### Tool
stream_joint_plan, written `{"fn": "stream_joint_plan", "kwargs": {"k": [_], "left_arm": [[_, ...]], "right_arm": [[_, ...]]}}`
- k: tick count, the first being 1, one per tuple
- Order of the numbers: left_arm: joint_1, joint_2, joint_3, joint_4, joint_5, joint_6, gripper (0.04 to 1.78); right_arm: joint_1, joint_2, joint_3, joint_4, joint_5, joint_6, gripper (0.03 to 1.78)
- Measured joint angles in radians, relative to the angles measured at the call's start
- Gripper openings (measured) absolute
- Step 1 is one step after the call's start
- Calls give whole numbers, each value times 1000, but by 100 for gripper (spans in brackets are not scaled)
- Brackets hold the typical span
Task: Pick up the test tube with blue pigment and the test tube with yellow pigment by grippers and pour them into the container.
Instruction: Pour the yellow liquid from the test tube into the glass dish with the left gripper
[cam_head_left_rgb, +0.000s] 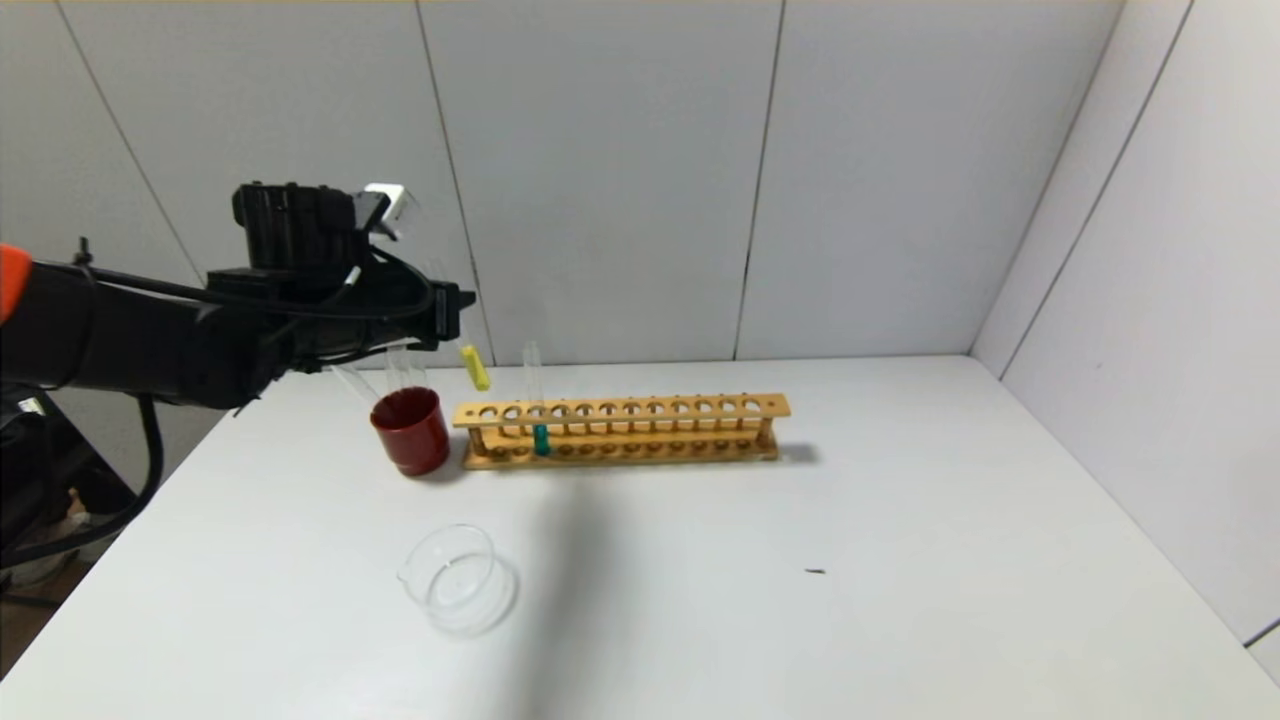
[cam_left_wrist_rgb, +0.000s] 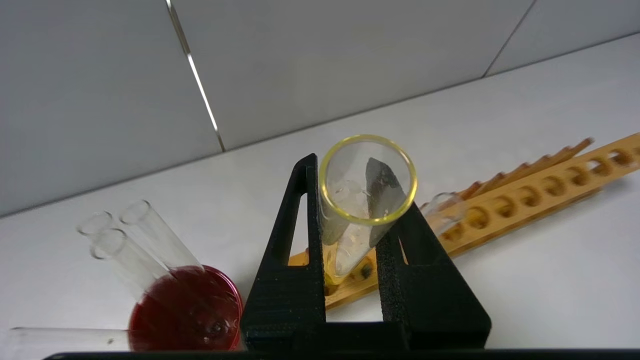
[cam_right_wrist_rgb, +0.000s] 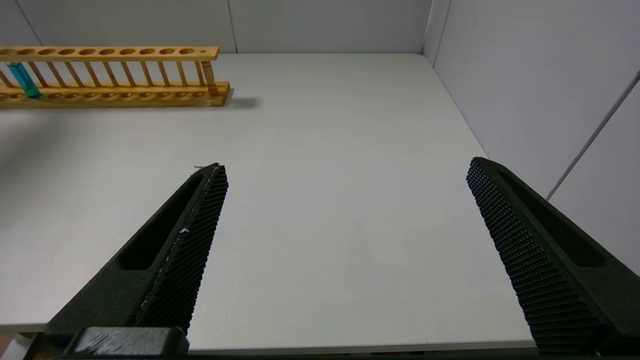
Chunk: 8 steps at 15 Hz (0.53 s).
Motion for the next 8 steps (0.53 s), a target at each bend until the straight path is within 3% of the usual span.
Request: {"fn": "stream_joint_plan", "kwargs": {"k": [4, 8], "left_arm": [[6, -166, -13, 159, -1, 92, 34], [28, -296, 100, 182, -9, 298, 34]], "right_arm": [[0, 0, 0, 0, 0, 0, 175], [0, 0, 0, 0, 0, 0, 175]]}}
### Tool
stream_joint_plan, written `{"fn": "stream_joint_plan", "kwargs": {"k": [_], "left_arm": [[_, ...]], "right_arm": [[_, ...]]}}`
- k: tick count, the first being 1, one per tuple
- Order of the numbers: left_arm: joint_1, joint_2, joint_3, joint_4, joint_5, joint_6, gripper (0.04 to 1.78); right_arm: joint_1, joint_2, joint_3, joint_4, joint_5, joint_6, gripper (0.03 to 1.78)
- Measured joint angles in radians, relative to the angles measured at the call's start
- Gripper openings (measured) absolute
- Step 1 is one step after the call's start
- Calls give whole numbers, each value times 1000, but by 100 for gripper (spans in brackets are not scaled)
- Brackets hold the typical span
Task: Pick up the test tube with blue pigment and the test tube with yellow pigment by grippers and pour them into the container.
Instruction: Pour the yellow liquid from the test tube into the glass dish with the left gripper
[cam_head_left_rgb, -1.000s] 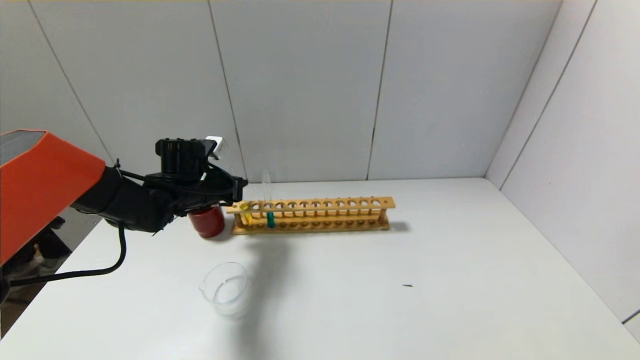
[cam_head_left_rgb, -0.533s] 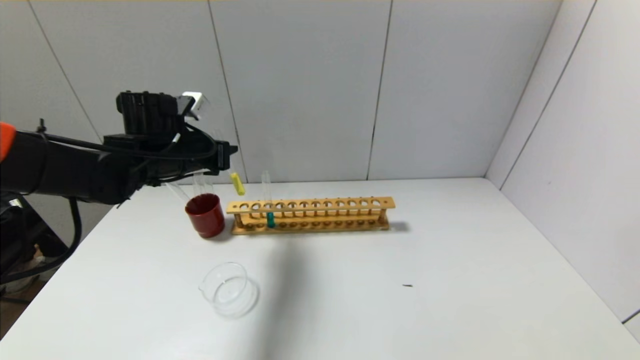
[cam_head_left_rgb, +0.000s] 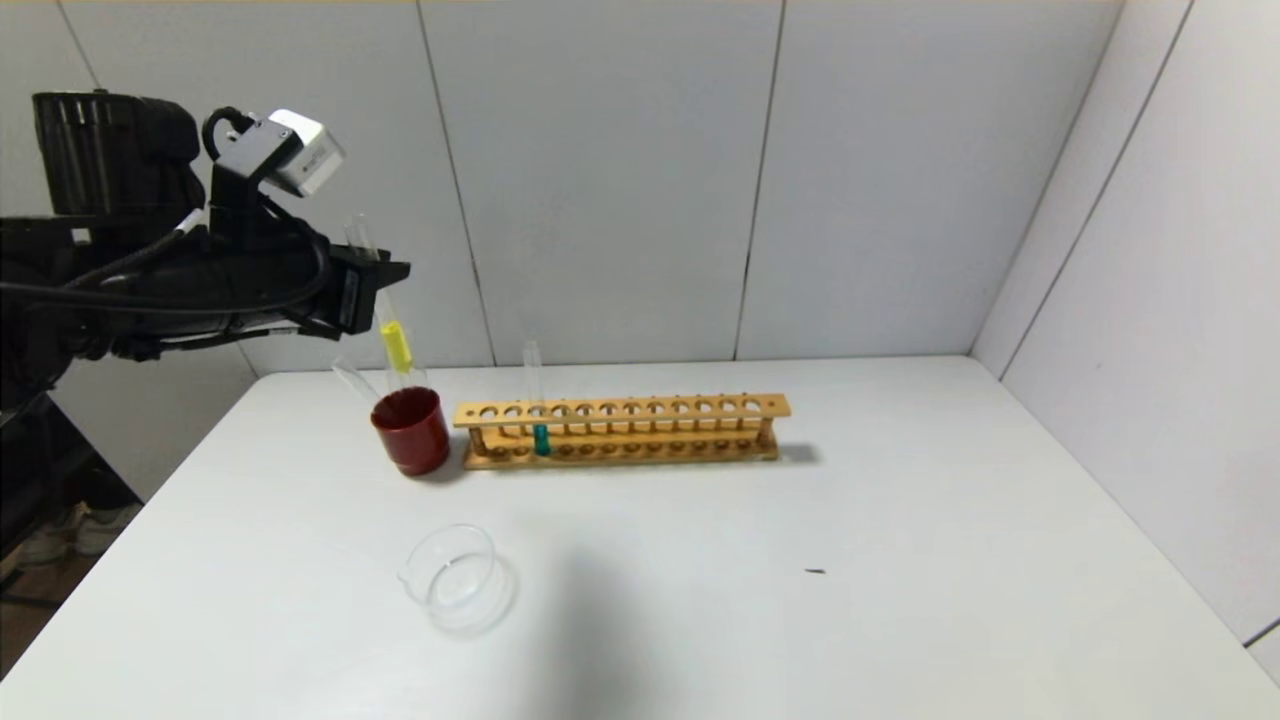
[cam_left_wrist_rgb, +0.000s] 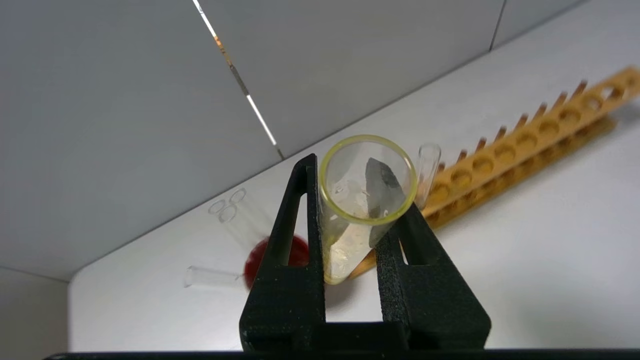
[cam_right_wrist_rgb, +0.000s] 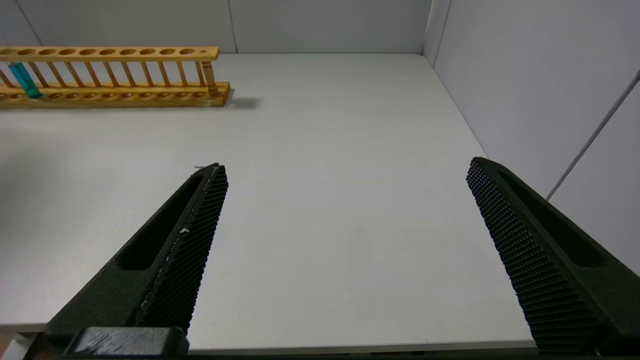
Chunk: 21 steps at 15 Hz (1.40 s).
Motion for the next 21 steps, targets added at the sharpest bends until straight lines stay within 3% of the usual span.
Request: {"fn": "stream_joint_plan", "kwargs": {"k": [5, 11, 15, 19, 21], "left_arm": [[49, -104, 82, 49, -3, 254, 34], [43, -144, 189, -10, -18, 279, 34], [50, -147, 297, -110, -169, 285, 34], [63, -149, 348, -117, -187, 336, 34], [98, -142, 366, -113, -217, 437, 34]], "right_arm": [[0, 0, 0, 0, 0, 0, 175], [0, 0, 0, 0, 0, 0, 175], [0, 0, 0, 0, 0, 0, 175], [0, 0, 0, 0, 0, 0, 175], [0, 0, 0, 0, 0, 0, 175]]}}
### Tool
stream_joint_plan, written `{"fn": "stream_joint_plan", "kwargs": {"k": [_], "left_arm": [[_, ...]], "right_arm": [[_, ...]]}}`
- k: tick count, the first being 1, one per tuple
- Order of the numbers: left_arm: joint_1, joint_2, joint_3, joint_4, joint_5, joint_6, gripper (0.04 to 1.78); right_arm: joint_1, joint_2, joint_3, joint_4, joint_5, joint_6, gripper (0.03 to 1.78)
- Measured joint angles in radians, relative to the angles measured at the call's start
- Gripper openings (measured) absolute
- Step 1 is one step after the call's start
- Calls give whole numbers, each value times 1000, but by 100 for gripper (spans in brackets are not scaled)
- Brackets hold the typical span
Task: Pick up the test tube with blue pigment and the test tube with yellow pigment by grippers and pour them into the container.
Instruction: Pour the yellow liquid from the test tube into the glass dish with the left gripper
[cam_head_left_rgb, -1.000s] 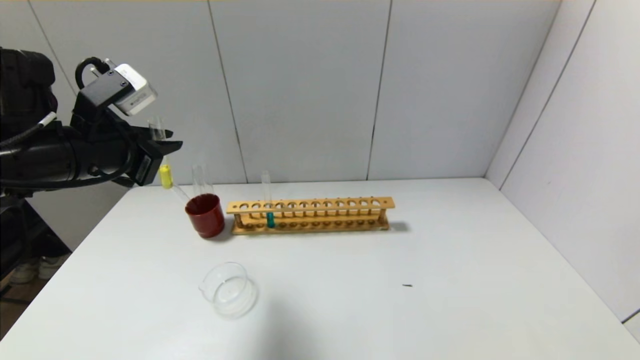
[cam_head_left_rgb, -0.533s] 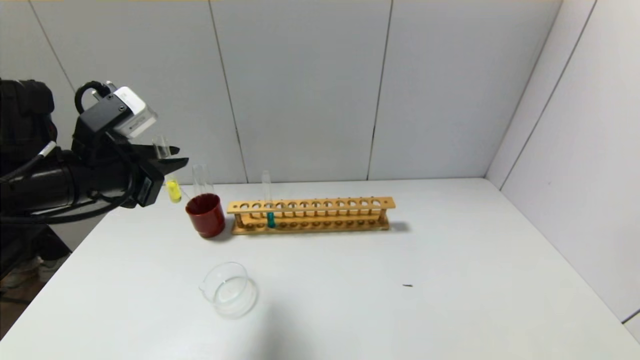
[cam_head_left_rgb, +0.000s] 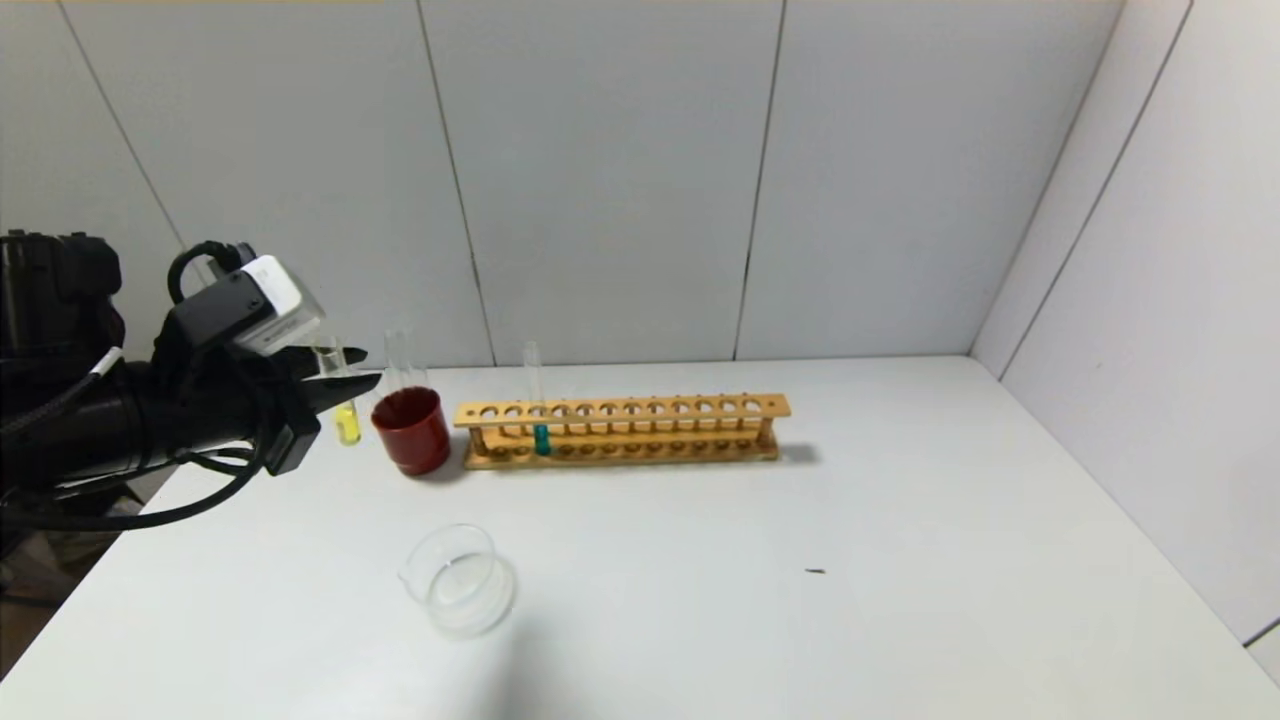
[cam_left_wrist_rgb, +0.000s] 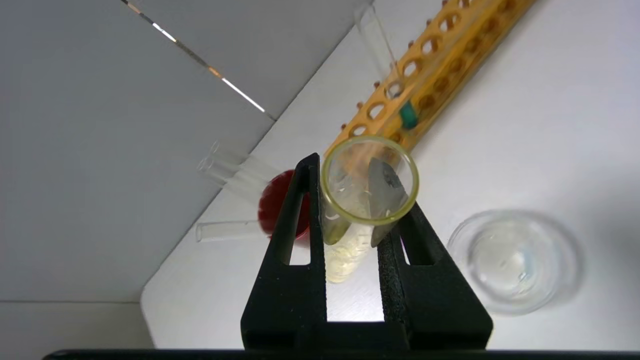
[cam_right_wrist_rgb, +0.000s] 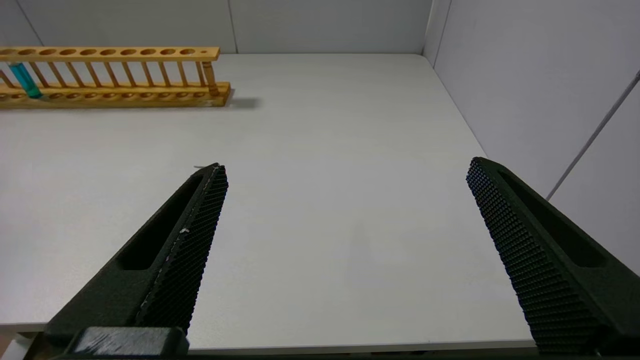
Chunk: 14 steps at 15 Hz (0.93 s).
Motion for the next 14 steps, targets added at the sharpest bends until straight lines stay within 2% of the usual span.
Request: {"fn": "stream_joint_plan", "kwargs": {"k": [3, 9, 14], "left_arm": [[53, 16, -6, 19, -70, 163, 34], [55, 21, -24, 44, -50, 363, 34], [34, 12, 90, -17, -46, 521, 34]], "right_arm": [[0, 0, 0, 0, 0, 0, 175], [0, 0, 0, 0, 0, 0, 175], [0, 0, 0, 0, 0, 0, 175]]}}
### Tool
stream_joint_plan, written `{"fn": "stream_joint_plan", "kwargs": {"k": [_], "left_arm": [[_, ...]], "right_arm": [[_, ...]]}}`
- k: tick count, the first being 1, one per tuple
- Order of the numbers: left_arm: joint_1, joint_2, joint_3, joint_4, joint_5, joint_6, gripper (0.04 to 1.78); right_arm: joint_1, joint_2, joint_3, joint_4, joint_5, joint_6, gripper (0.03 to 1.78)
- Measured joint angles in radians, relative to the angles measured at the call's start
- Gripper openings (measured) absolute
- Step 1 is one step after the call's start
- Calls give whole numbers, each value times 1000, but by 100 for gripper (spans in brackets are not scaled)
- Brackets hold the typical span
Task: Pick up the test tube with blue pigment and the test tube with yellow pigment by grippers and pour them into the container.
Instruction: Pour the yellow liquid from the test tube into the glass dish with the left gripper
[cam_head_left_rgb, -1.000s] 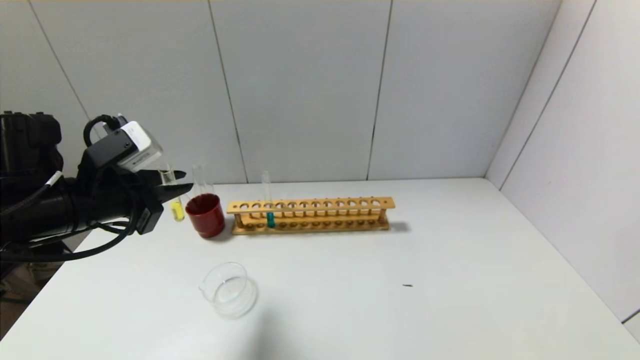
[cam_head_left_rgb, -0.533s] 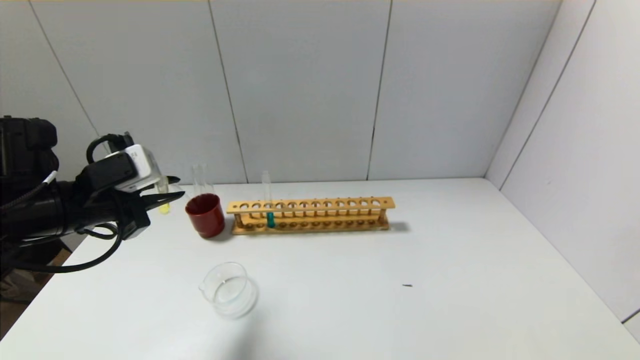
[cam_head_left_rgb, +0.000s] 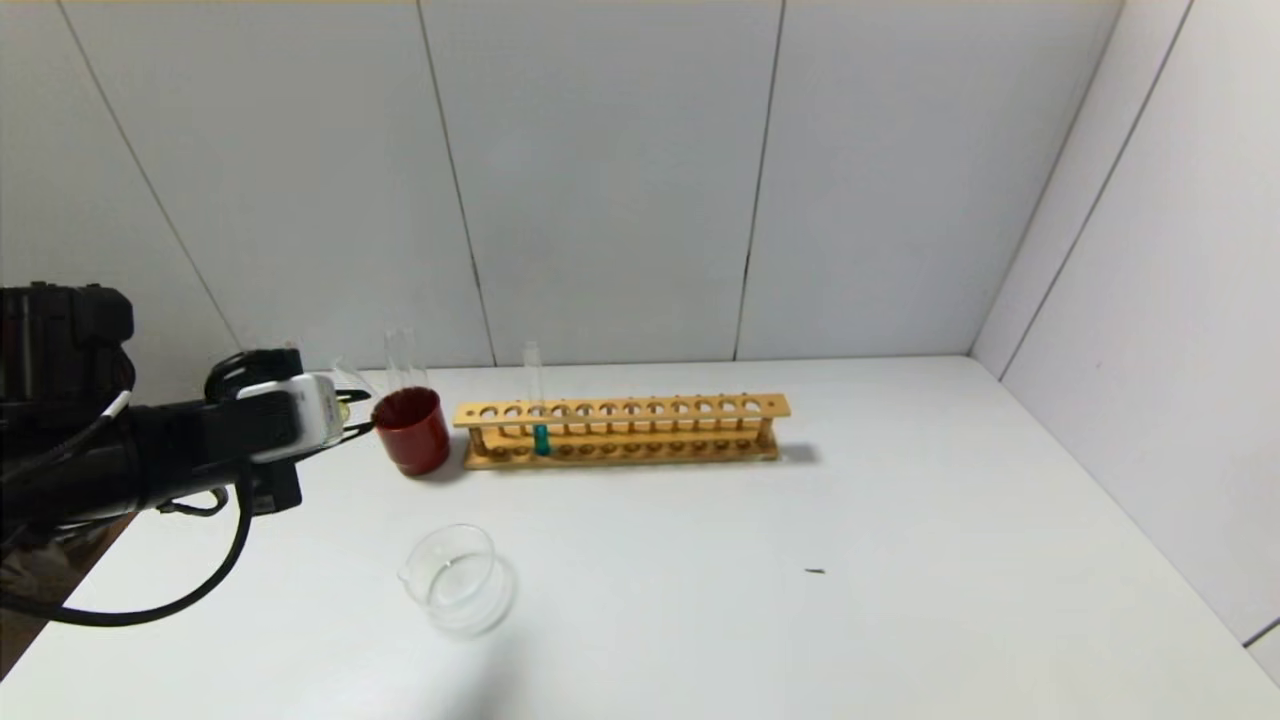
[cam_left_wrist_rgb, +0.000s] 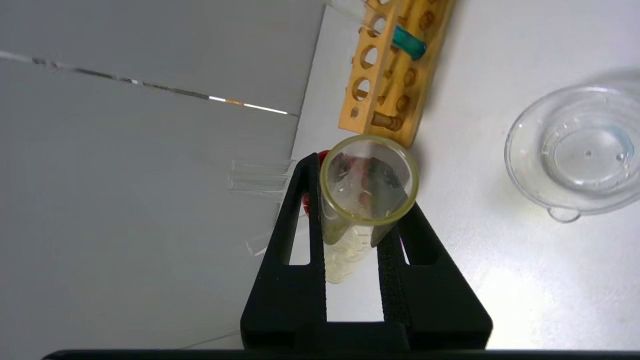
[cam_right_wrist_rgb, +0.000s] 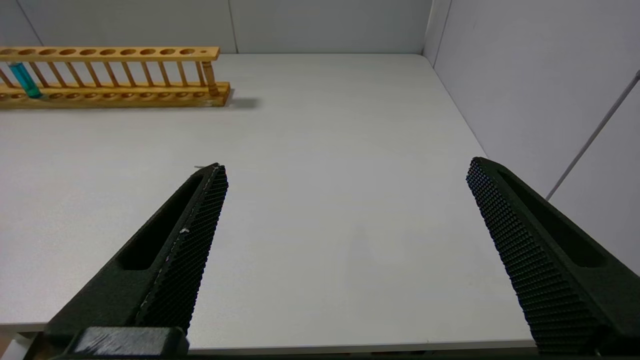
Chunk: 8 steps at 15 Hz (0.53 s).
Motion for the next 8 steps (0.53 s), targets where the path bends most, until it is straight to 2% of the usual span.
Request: {"fn": "stream_joint_plan", "kwargs": {"k": [8], "left_arm": [[22, -56, 139, -38, -4, 218, 34]], "right_arm": [[0, 0, 0, 0, 0, 0, 175]]}}
